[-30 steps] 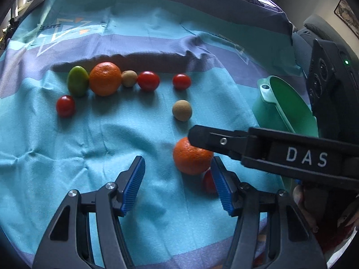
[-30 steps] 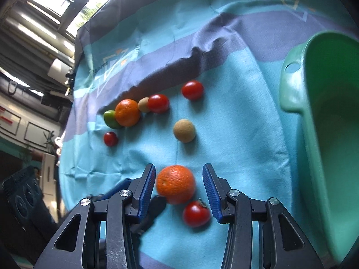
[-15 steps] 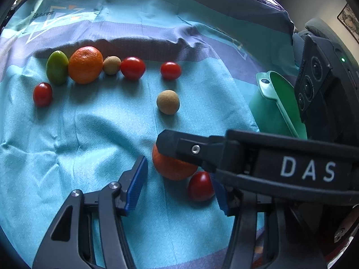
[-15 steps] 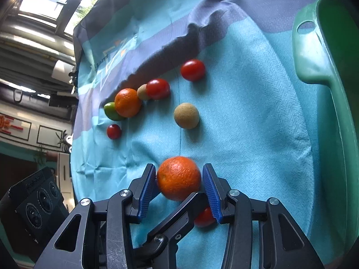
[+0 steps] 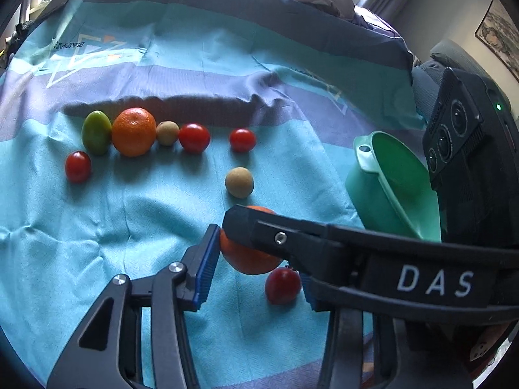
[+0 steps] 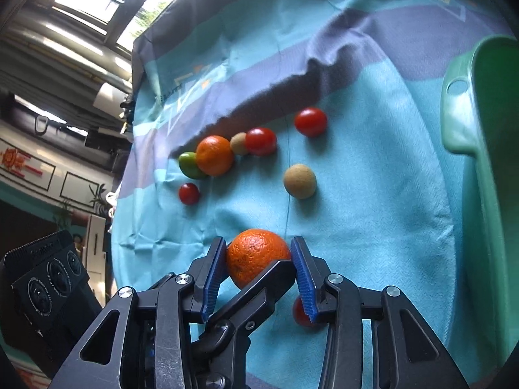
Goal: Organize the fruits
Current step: 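Lift the orange with the right gripper and carry it over the green bowl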
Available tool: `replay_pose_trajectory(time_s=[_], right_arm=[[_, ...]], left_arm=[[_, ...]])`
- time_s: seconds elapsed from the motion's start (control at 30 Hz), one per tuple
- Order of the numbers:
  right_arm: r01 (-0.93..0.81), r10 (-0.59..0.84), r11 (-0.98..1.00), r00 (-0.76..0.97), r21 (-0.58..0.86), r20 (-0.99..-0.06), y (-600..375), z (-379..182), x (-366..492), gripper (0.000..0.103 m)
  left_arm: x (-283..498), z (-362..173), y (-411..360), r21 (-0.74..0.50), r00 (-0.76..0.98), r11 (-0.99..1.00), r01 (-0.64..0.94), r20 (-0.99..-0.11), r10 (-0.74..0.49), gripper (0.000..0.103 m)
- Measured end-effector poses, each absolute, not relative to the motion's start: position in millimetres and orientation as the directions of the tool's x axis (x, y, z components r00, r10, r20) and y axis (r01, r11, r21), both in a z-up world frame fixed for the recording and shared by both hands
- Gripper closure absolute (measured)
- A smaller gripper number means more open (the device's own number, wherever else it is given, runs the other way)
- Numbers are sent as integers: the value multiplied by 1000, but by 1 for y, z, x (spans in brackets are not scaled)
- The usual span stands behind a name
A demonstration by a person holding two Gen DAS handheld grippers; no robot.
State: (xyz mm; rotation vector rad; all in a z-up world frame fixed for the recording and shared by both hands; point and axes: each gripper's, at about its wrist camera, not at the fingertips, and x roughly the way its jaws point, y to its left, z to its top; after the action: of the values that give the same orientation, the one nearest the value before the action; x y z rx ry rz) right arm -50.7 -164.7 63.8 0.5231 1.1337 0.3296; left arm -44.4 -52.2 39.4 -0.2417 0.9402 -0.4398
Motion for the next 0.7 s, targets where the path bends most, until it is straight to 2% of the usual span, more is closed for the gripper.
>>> replay_pose_trajectory(time_s=[0.4, 0.7], right_arm=[[-27, 470, 840, 537, 542, -700, -185, 110, -74, 59], [34, 407, 834, 637, 551, -655, -234, 130, -92, 59]], left_arm=[[-55, 89, -85, -318, 582, 868, 382, -647, -493, 60], [-52, 106, -136, -277, 566, 830, 485, -624, -539, 60]])
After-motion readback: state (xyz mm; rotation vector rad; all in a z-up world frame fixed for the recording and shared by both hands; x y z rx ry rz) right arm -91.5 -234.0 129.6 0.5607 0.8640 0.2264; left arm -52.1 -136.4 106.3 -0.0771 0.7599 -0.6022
